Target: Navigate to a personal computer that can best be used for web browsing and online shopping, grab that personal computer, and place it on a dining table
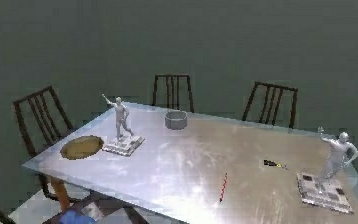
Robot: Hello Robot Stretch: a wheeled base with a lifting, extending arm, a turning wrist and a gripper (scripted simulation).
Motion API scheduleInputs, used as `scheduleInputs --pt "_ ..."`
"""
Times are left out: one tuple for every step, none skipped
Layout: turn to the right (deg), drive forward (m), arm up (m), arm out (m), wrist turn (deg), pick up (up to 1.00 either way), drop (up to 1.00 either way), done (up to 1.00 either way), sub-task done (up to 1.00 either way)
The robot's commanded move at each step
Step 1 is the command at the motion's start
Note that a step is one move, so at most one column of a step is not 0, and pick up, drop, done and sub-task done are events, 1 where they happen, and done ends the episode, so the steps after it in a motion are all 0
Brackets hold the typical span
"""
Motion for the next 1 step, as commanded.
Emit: scheduleInputs --pt "0.0 0.25 0.00 0.00 0.0 0.00 0.00 0.00 0.00"
